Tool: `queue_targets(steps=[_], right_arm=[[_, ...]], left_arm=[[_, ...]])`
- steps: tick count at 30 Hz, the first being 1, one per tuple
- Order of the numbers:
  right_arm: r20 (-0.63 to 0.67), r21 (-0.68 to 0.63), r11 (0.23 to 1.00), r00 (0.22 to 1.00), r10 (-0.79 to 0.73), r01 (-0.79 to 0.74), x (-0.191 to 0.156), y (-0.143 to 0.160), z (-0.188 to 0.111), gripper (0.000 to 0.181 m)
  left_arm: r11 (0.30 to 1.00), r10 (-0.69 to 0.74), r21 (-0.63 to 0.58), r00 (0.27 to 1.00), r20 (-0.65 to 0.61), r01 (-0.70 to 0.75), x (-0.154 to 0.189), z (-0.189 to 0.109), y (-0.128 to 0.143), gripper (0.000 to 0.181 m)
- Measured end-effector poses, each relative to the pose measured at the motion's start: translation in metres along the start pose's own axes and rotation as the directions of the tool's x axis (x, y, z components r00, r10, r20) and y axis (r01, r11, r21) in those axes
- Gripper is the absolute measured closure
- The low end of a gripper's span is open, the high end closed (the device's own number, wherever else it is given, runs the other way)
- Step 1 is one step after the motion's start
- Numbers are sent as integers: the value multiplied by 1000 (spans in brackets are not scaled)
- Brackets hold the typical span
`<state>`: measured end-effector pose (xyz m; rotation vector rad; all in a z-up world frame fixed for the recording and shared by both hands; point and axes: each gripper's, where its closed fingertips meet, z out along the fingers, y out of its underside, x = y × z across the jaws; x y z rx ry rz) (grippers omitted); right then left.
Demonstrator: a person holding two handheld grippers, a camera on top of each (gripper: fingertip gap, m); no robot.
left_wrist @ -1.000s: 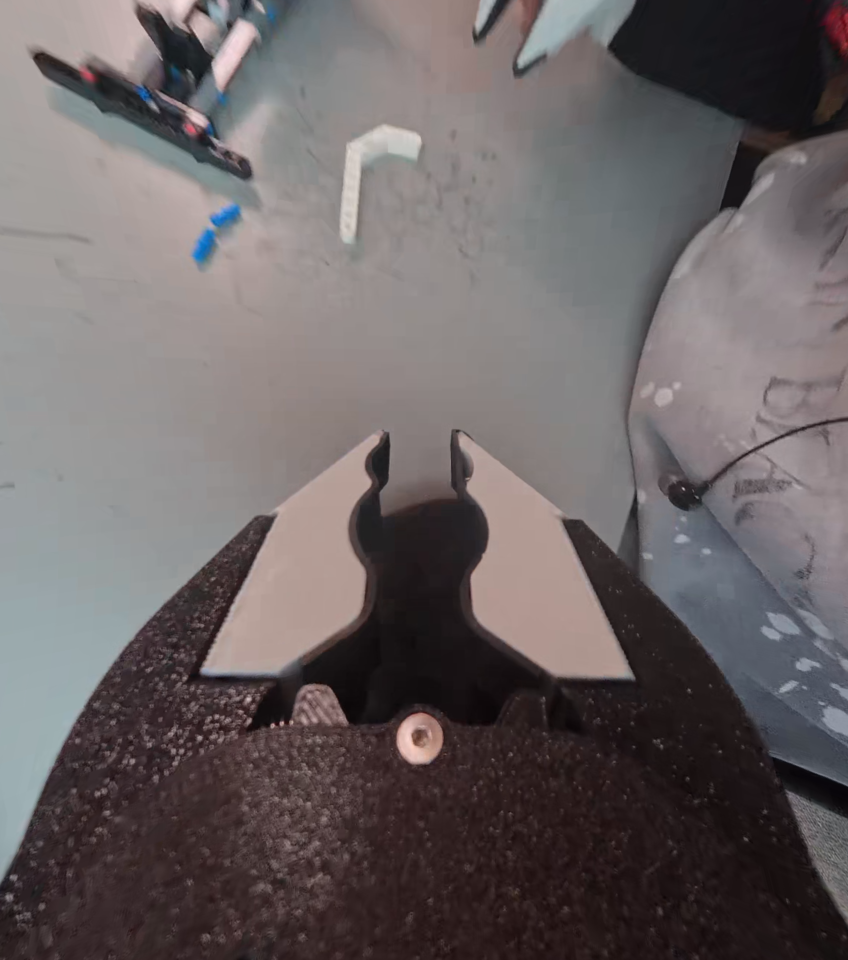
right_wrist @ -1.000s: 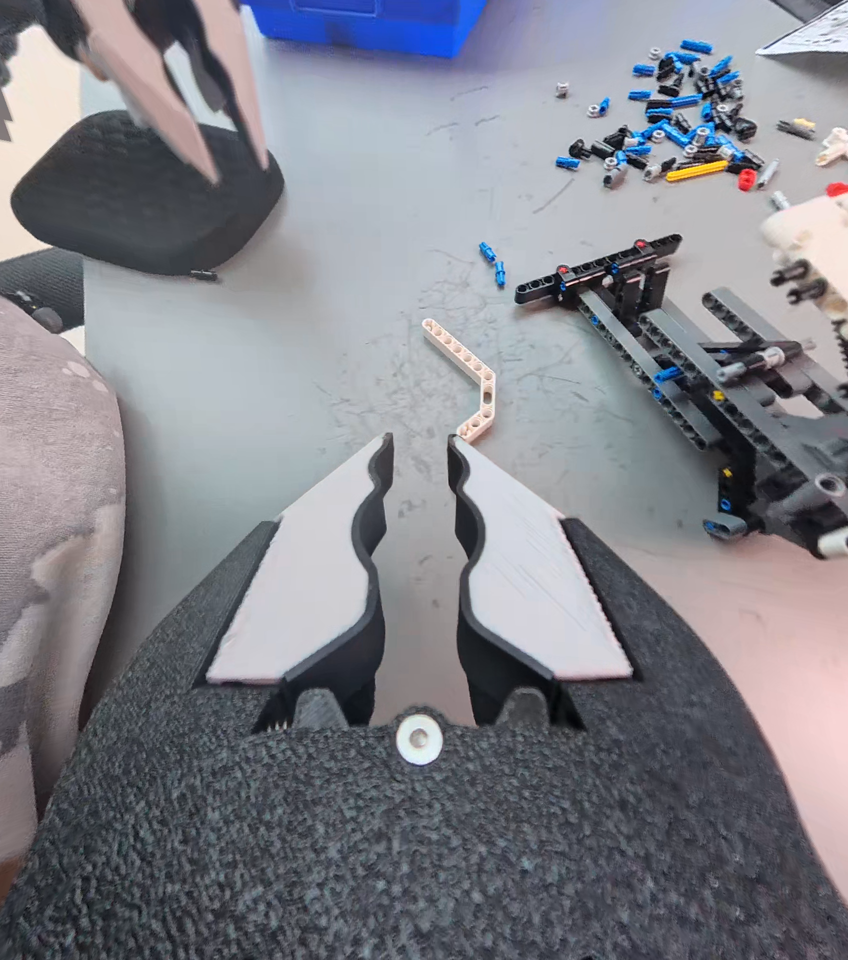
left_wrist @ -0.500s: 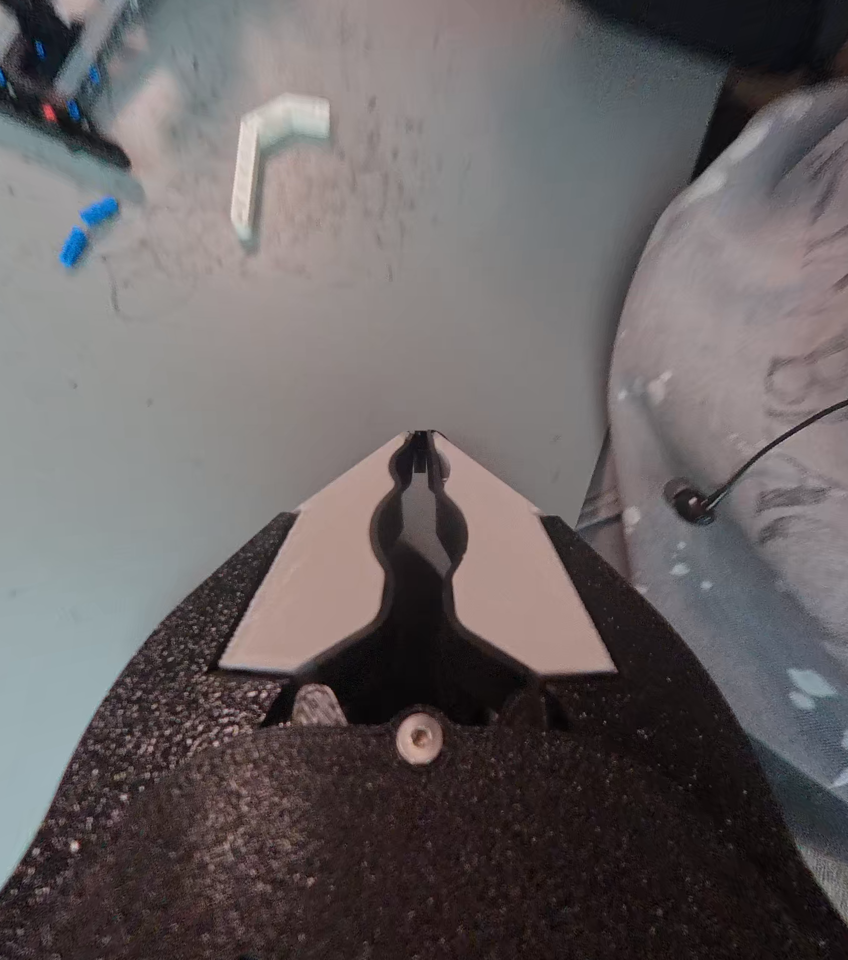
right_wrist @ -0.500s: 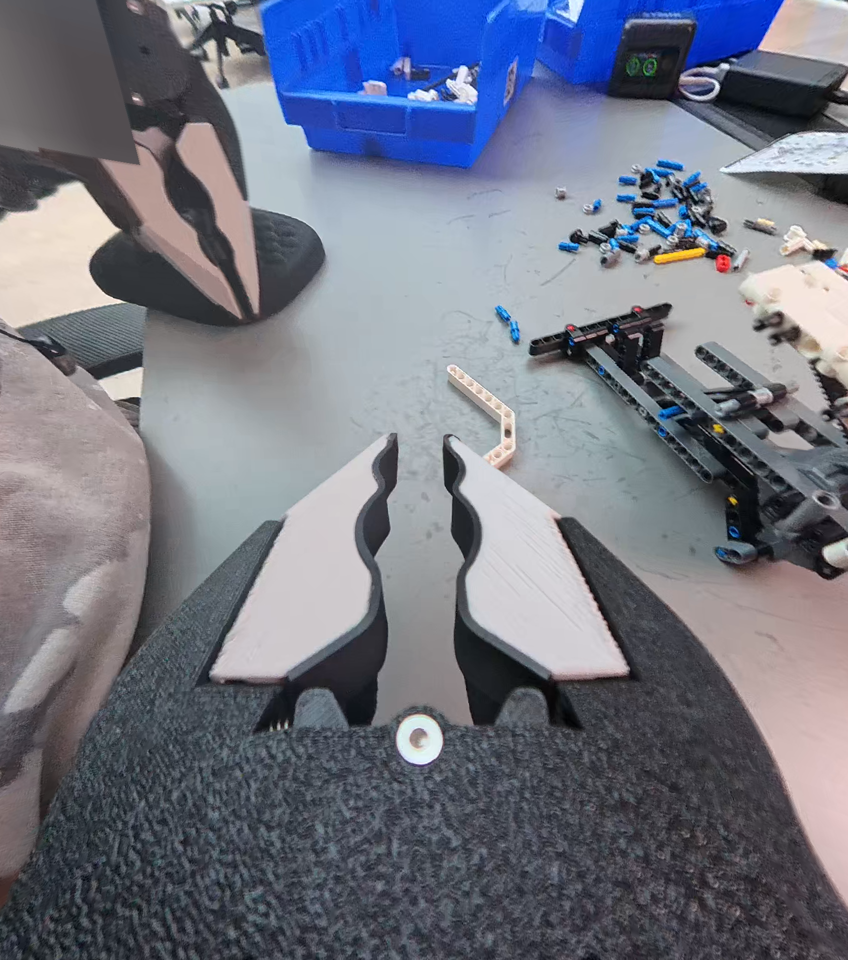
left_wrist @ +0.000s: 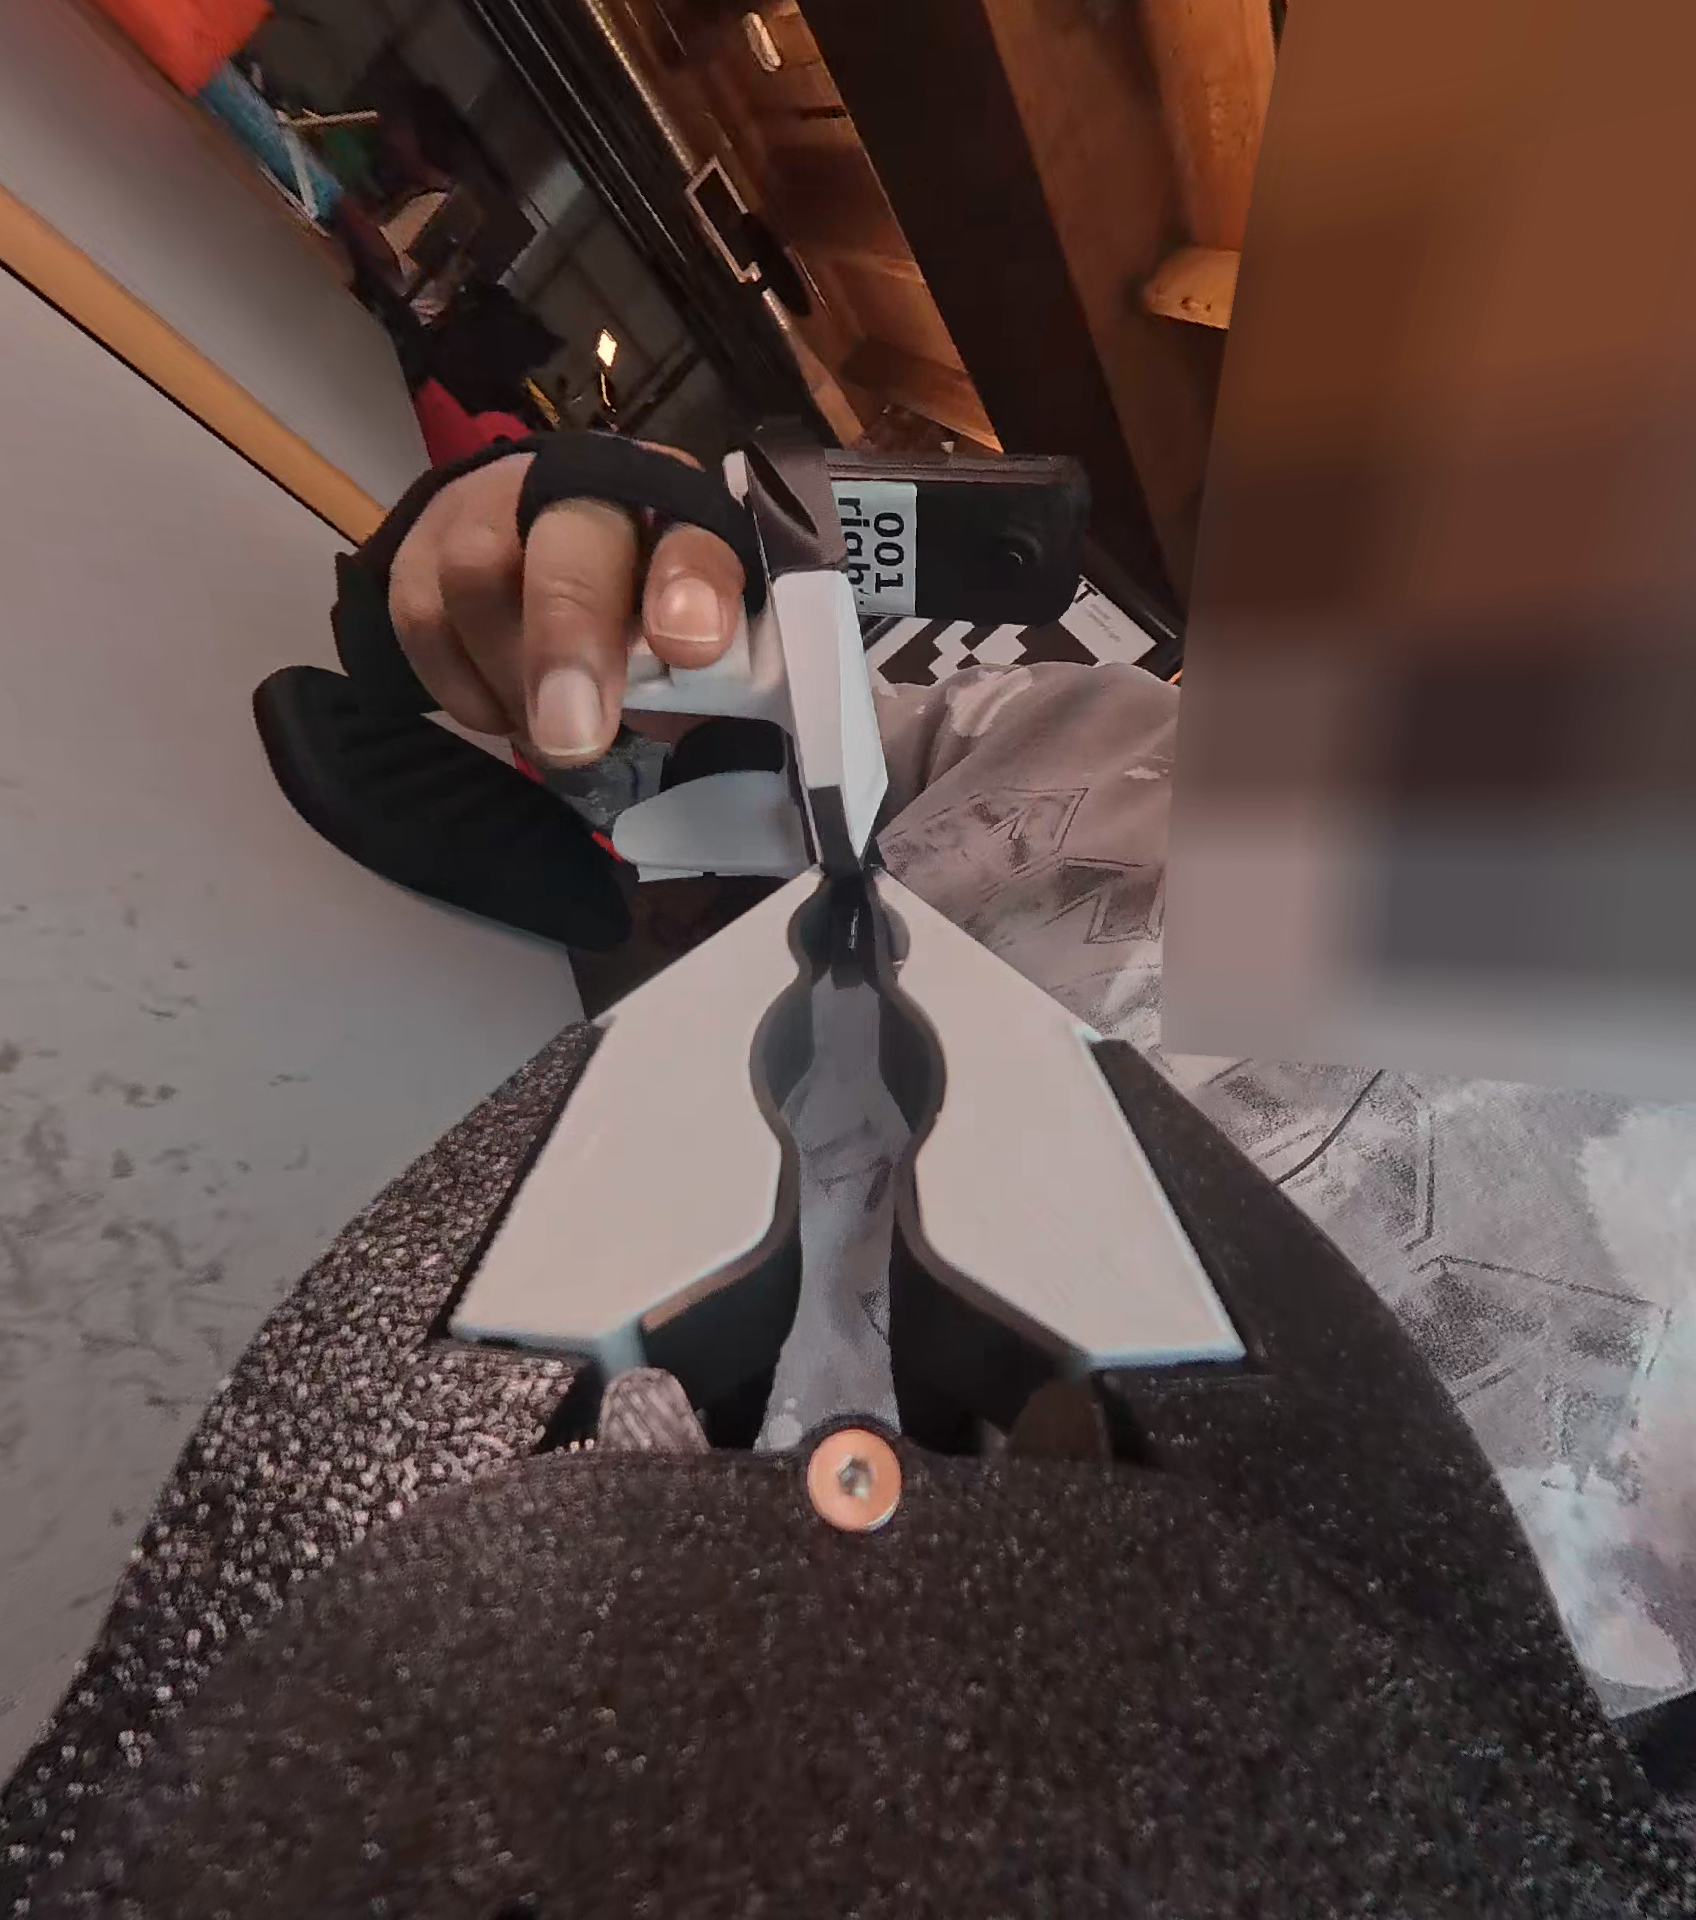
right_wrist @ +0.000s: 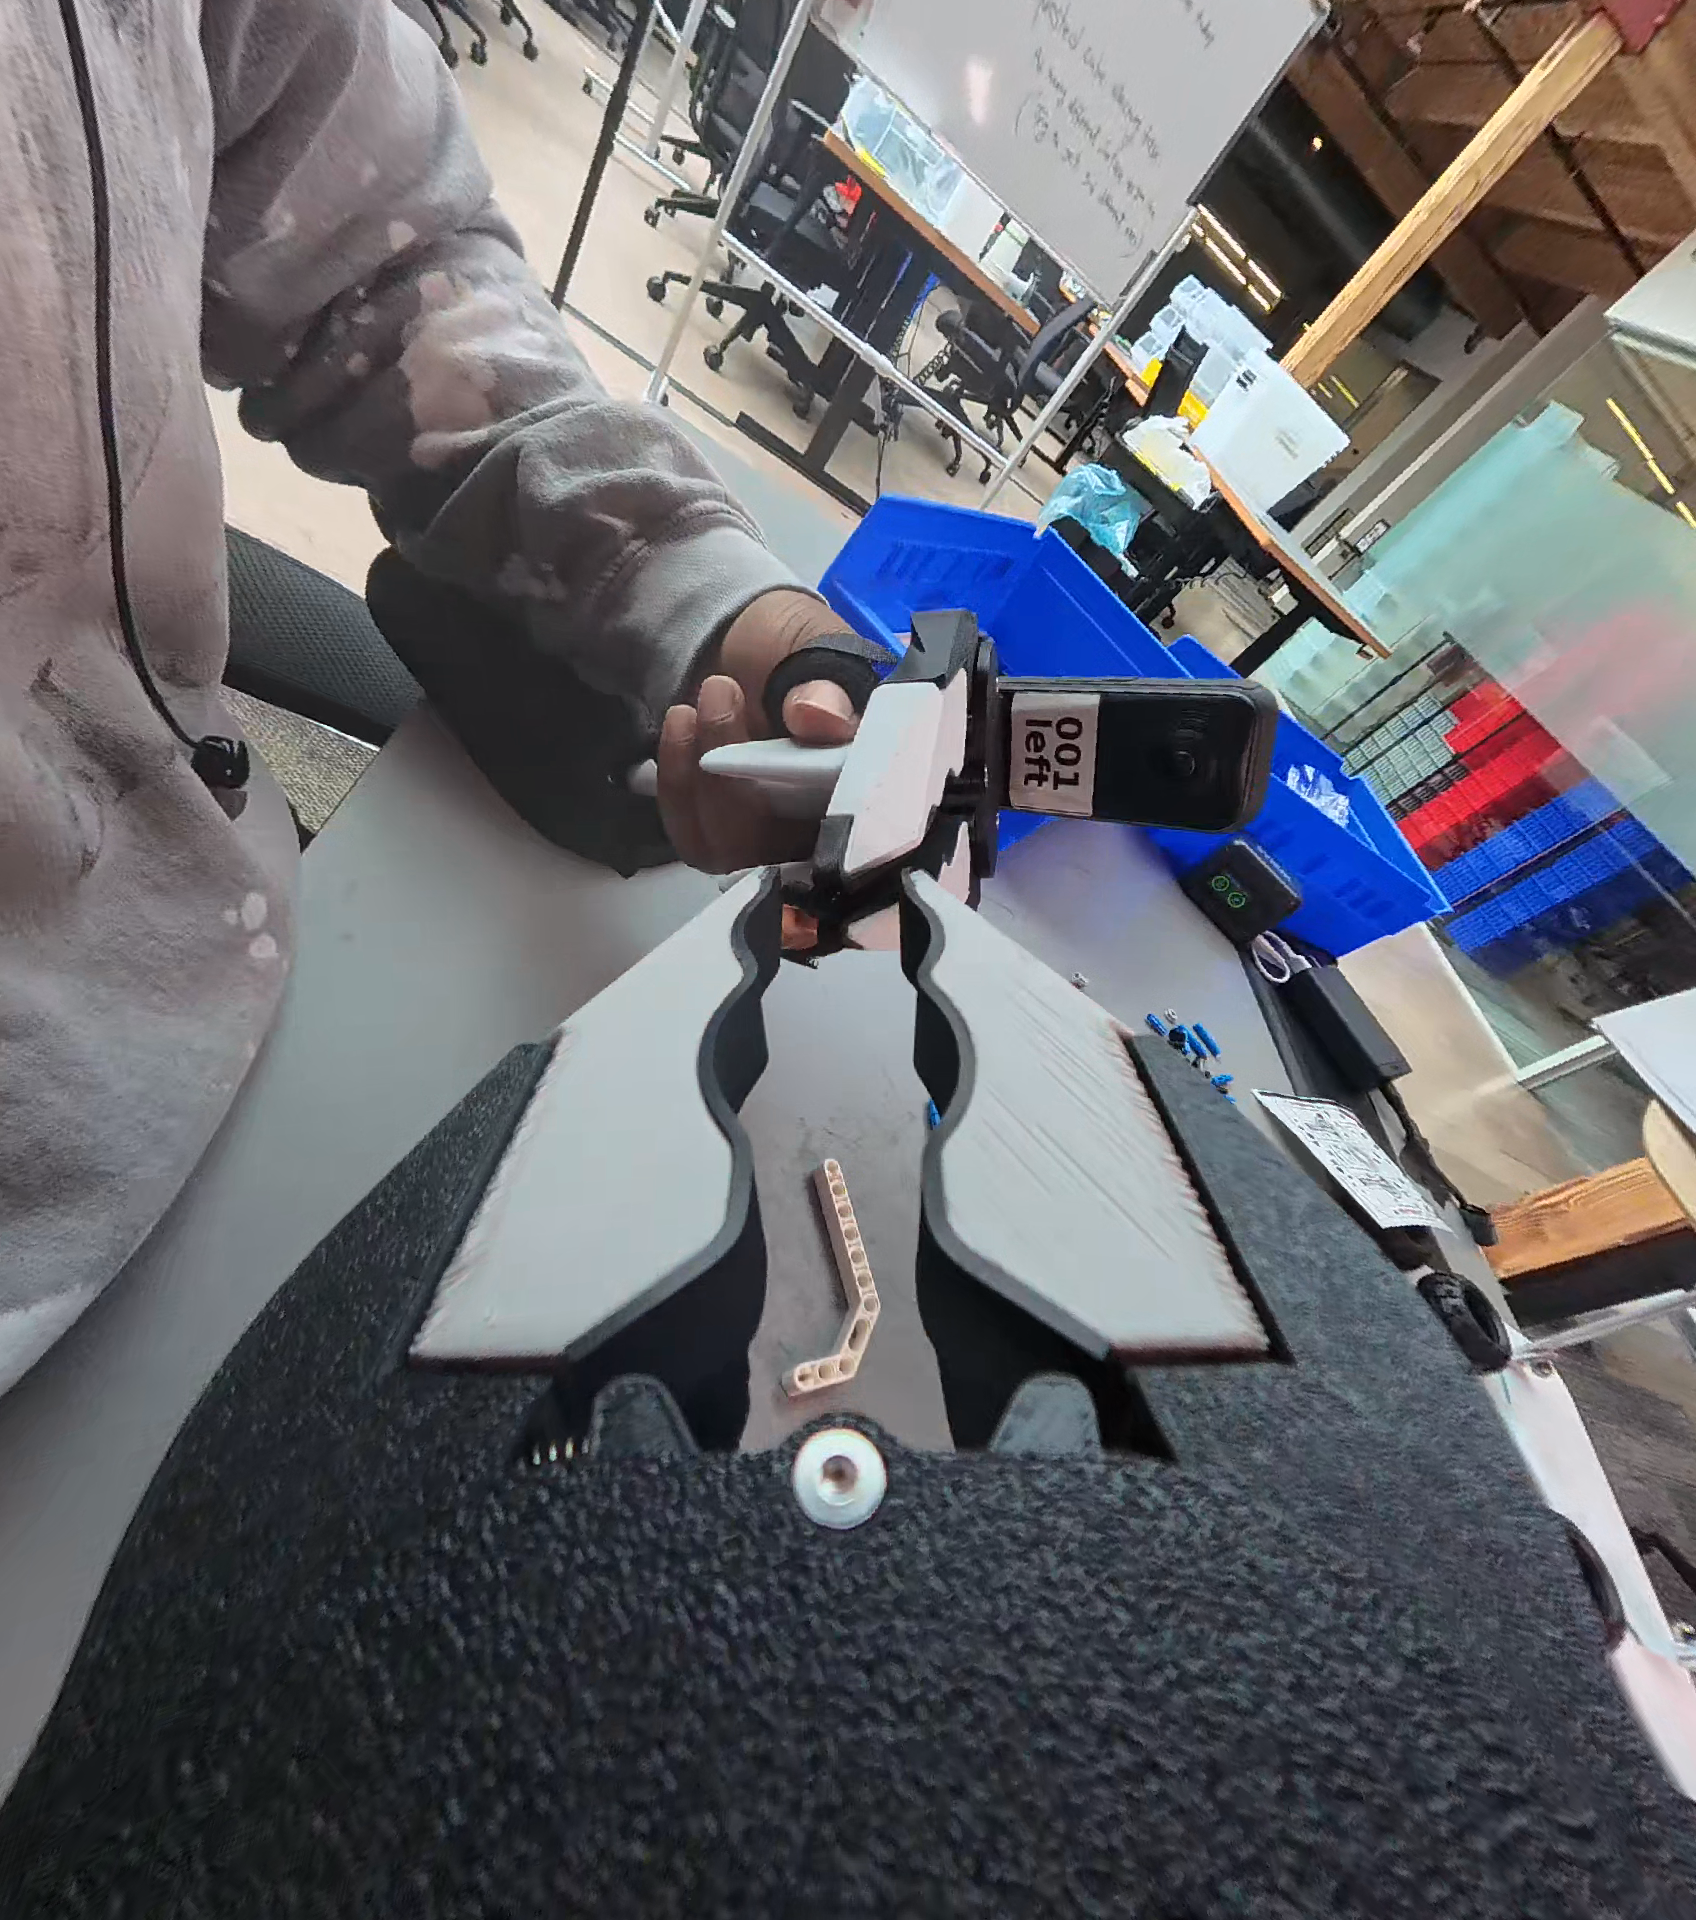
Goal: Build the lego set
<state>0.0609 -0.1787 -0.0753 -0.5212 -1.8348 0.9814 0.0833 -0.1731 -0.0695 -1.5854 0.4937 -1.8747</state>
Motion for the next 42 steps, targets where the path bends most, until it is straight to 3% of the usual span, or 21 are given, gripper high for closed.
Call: queue_targets(steps=[5, 11, 23, 31, 36, 42], right_arm=[[-42, 4, 999, 999, -33, 33, 2, -1, -2, 162], [-179, -43, 993, 977, -119, 113, 11, 9, 3, 169], [-242, -108, 993, 967, -76, 51, 18, 48, 10, 170], [-227, -95, 995, 972, -54, 33, 18, 60, 11, 176], [-228, -55, 998, 973, -17, 5, 21, 57, 11, 177], [-211, 1, 999, 977, 36, -37, 22, 50, 15, 177]], left_arm=[[996, -74, 43, 993, -96, 78, 3, -2, -3, 177], [979, -137, 133, 983, -119, 153, -3, -10, -9, 168], [974, -153, 190, 979, 134, 126, -46, -31, -8, 177], [974, -158, 194, 970, 183, 122, -59, -42, -7, 179], [974, -139, 199, 979, 149, 108, -55, -42, -10, 162], [969, -167, 194, 984, 59, 153, -48, -31, -9, 171]])
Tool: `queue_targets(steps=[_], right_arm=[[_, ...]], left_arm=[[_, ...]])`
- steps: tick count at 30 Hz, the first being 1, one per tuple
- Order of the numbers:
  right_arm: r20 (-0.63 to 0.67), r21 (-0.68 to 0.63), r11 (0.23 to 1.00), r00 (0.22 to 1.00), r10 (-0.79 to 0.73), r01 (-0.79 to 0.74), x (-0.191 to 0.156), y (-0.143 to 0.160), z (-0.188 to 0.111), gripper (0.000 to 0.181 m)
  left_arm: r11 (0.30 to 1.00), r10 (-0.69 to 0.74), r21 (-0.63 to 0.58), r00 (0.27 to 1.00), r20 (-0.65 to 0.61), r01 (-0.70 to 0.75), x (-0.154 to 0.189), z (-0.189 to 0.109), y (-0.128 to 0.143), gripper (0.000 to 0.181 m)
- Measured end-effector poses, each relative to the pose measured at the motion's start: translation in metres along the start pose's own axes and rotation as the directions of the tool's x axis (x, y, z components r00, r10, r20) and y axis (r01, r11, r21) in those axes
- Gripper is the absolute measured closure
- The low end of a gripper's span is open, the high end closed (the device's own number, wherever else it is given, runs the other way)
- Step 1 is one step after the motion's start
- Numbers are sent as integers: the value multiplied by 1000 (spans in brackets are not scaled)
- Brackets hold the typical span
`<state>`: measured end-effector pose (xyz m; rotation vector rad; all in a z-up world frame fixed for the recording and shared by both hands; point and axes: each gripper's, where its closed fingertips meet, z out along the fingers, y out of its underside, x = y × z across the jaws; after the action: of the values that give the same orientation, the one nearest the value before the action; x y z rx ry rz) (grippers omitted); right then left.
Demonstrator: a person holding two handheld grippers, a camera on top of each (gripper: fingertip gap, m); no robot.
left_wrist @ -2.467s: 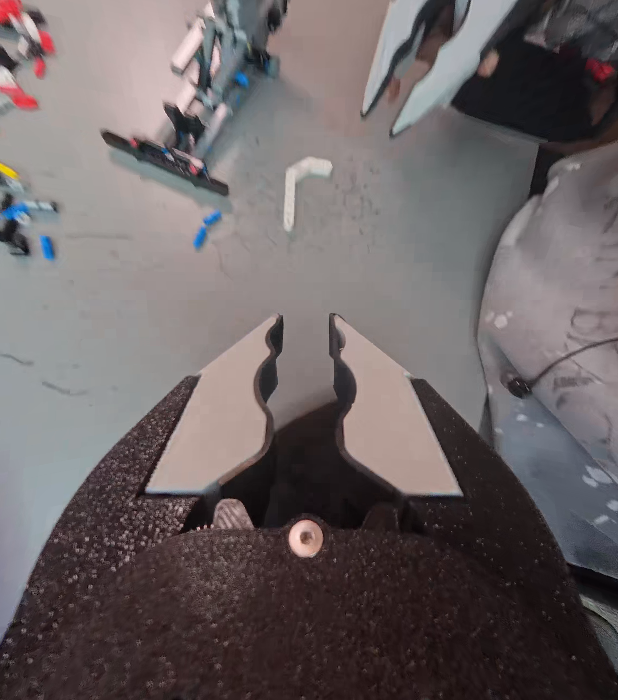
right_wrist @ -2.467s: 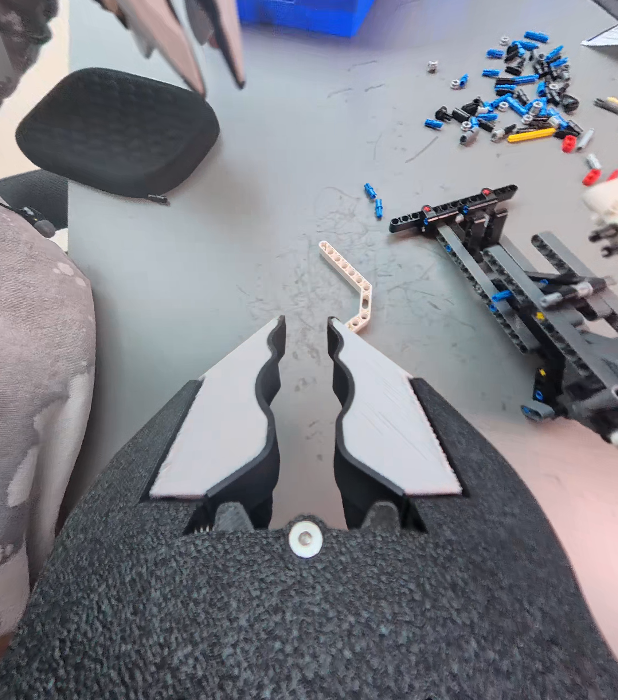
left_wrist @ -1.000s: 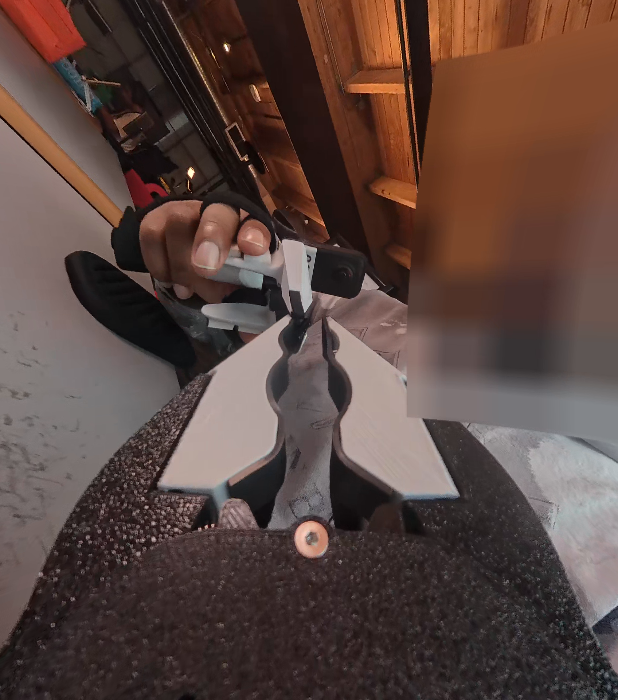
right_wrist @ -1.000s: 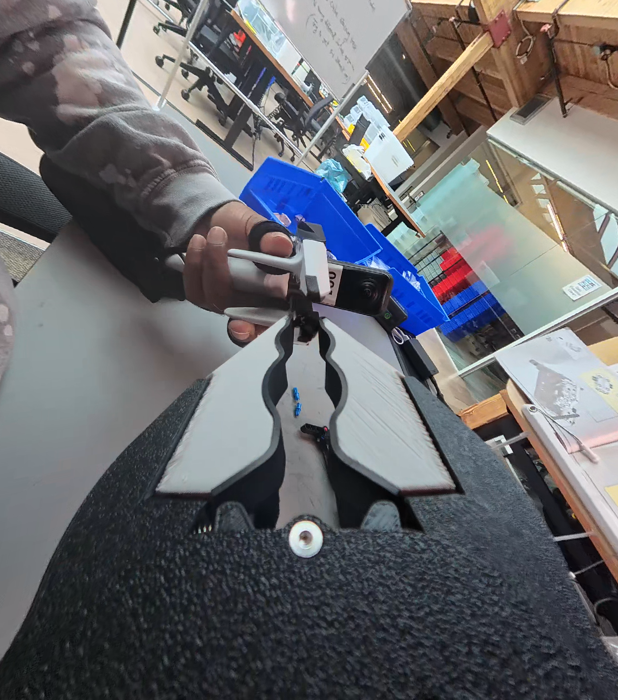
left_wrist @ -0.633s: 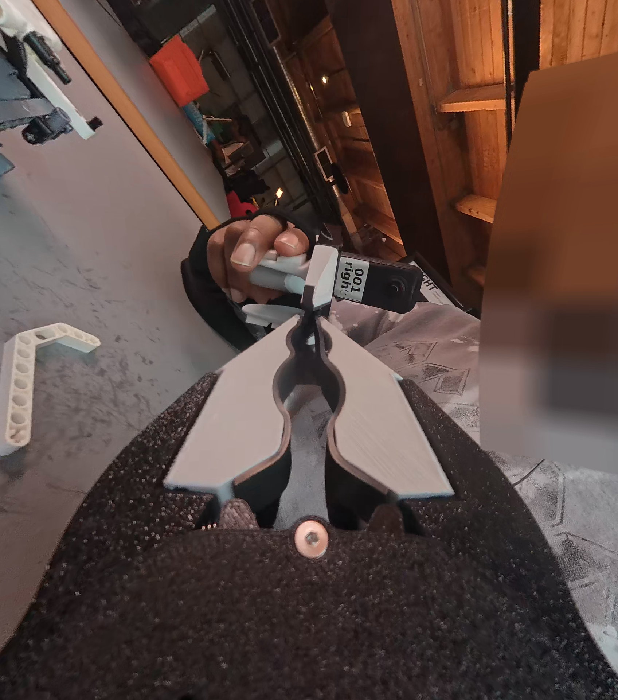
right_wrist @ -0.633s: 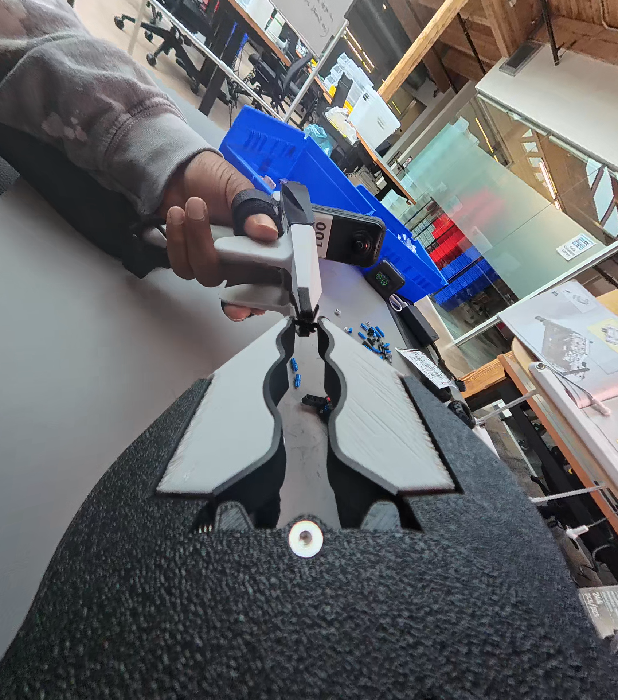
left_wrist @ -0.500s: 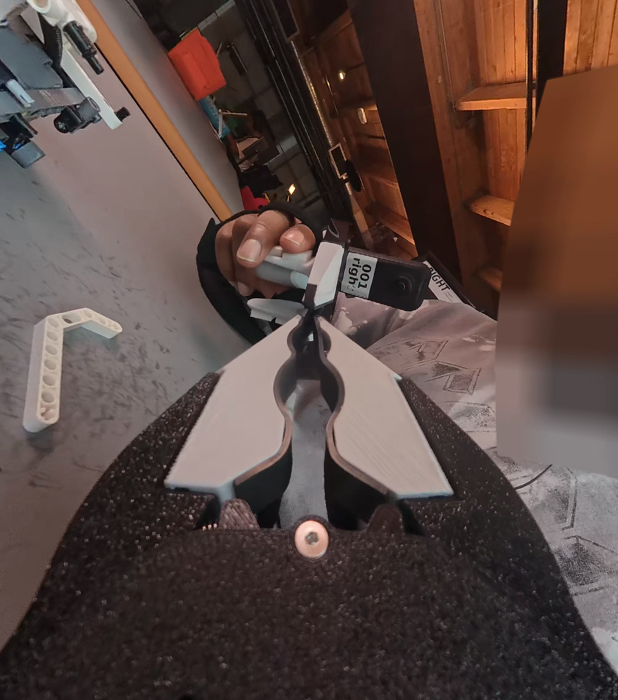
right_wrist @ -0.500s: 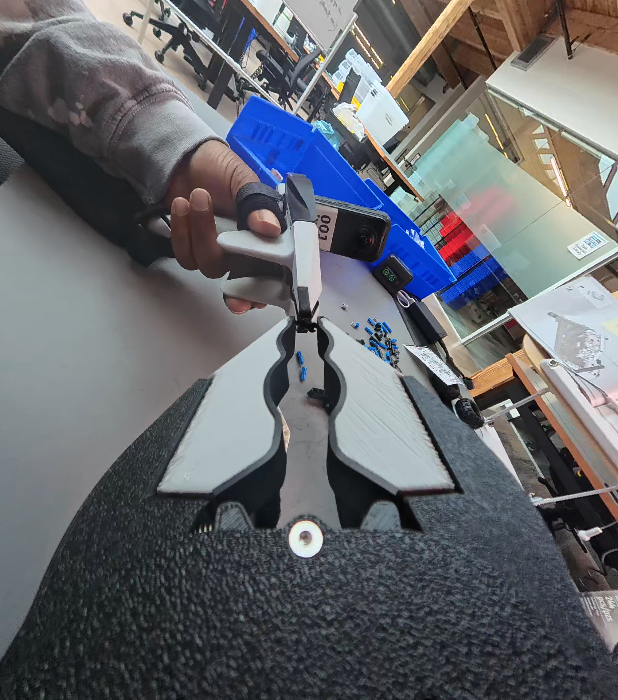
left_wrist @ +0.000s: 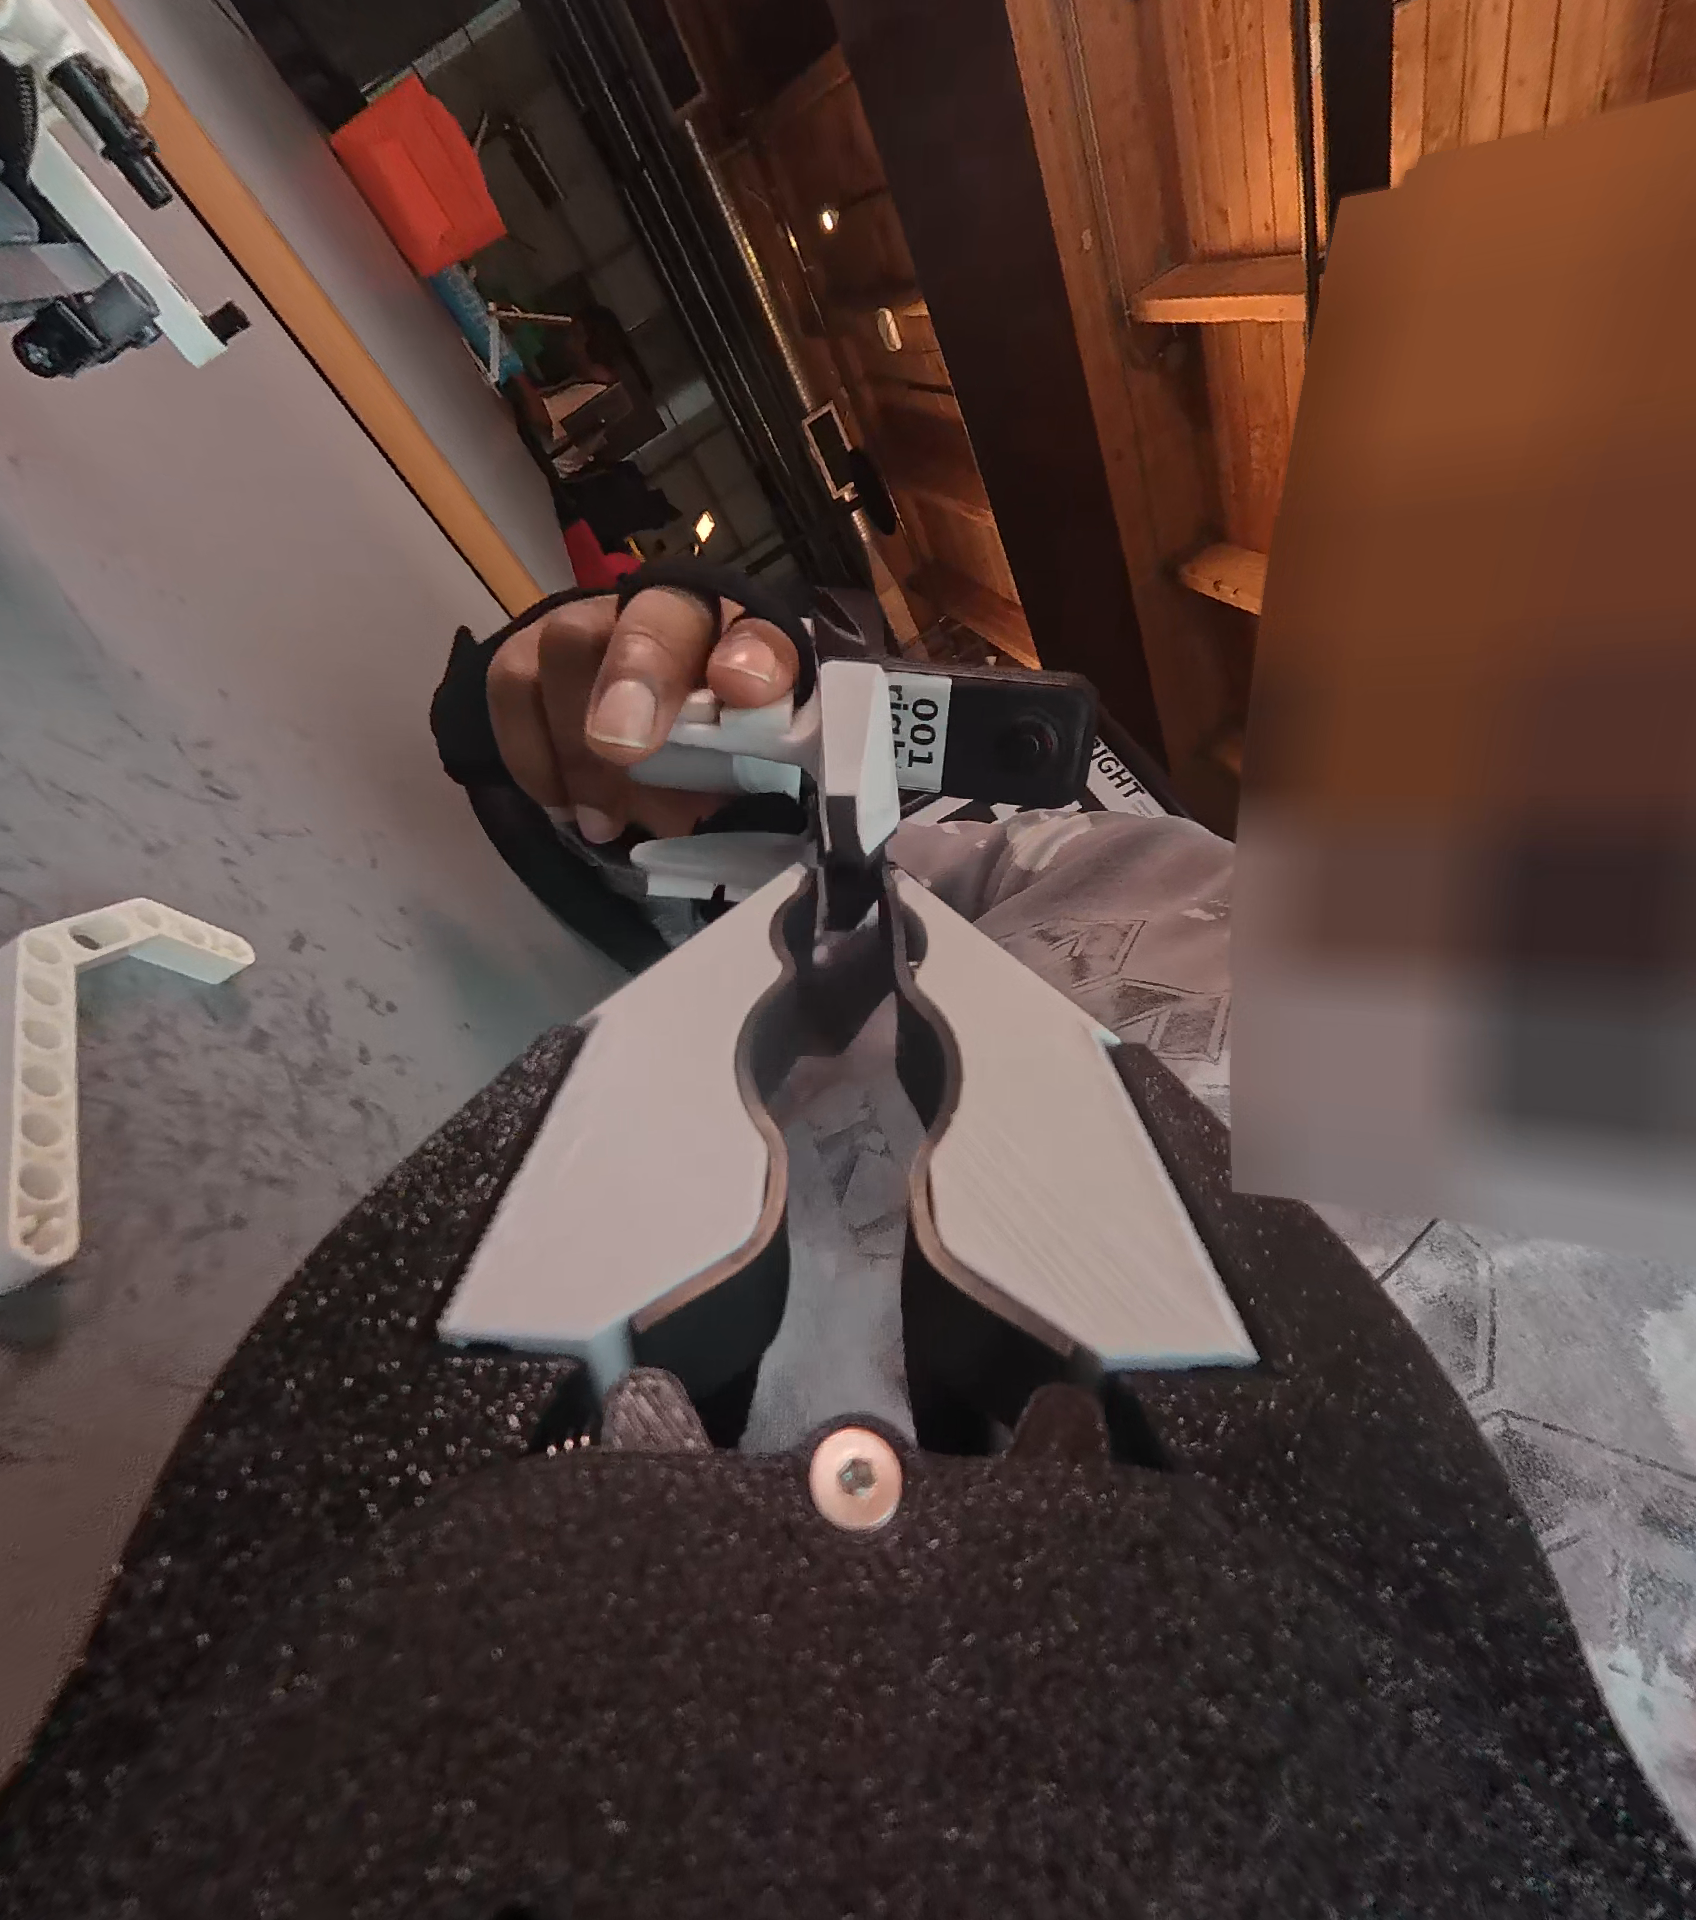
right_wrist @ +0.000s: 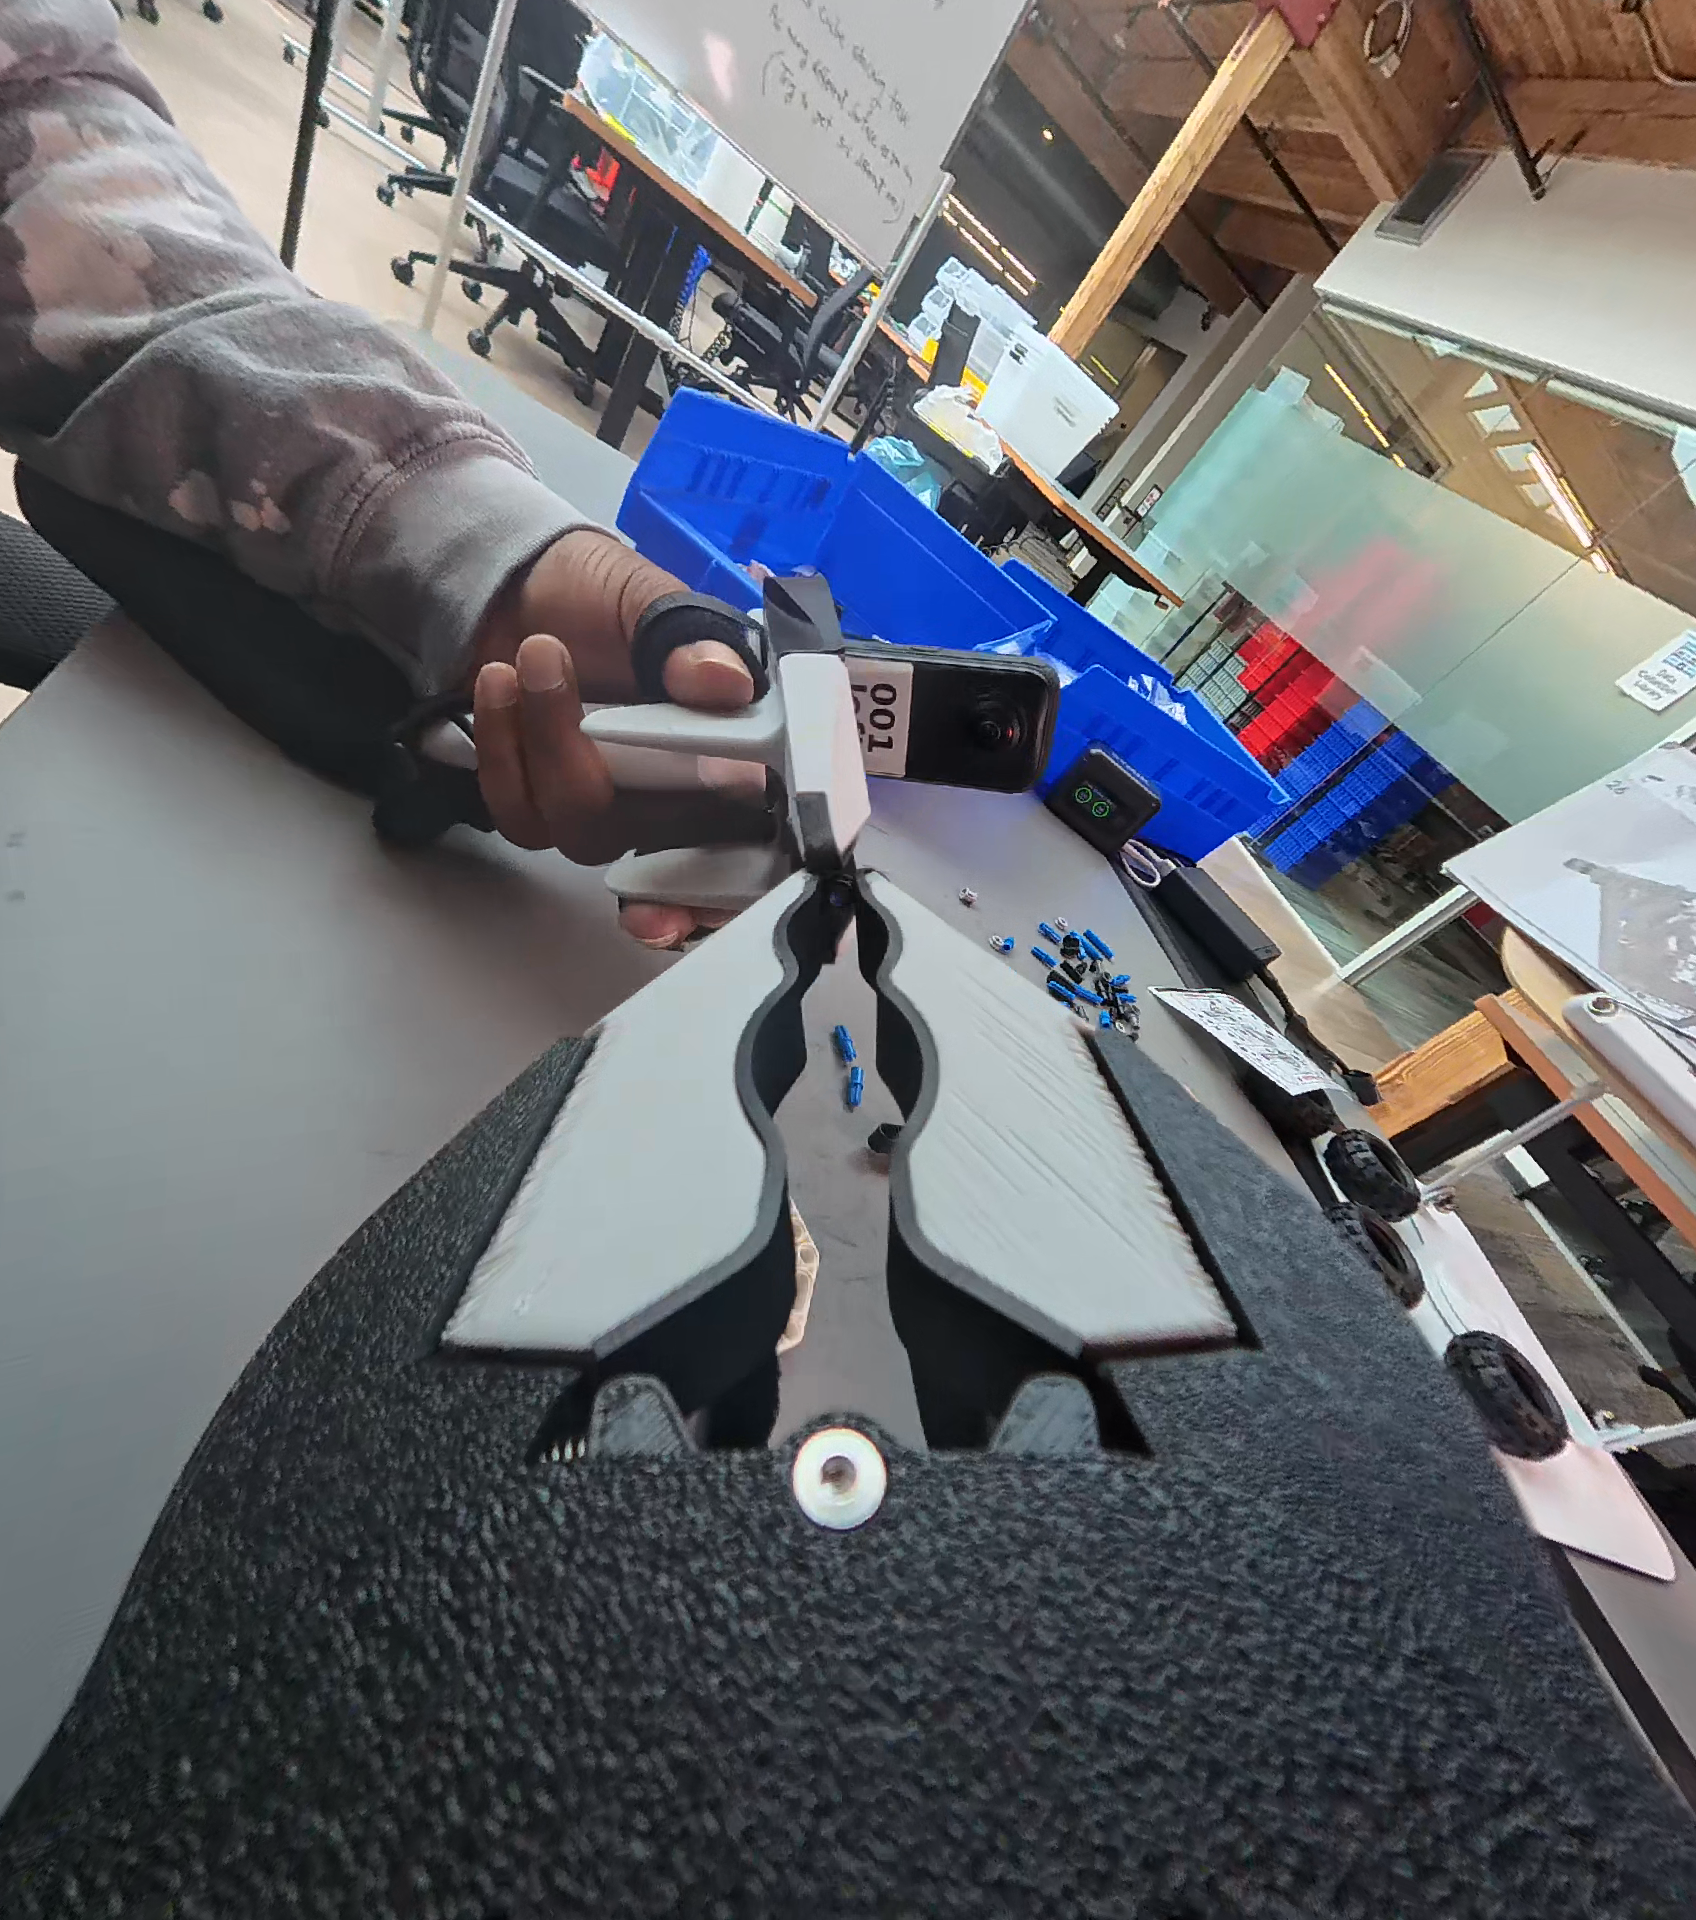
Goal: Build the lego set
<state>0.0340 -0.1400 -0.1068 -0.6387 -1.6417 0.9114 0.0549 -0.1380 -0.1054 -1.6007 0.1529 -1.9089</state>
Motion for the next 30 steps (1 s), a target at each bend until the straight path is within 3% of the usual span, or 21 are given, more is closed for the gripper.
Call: queue_targets(steps=[7, 12, 16, 24, 30], right_arm=[[13, -20, 1000, 1000, -16, 16, -3, 4, 1, 176], [29, -49, 999, 999, 23, -22, 1, 5, -1, 158], [55, -45, 999, 998, 16, -14, -3, 3, -2, 160], [56, -55, 988, 988, -141, 145, -5, -4, -2, 158], [58, -37, 993, 993, -107, 109, -3, -5, -1, 156]], left_arm=[[1000, 10, -3, 1000, 16, -10, -4, -1, 2, 174], [1000, 1, -18, 1000, 12, 0, -5, 1, 6, 173], [999, -31, -27, 999, -21, 30, -3, 1, 8, 173], [995, -102, -26, 991, -86, 100, 1, 1, 10, 174], [997, -83, -12, 992, -91, 82, 2, 0, 9, 177]])
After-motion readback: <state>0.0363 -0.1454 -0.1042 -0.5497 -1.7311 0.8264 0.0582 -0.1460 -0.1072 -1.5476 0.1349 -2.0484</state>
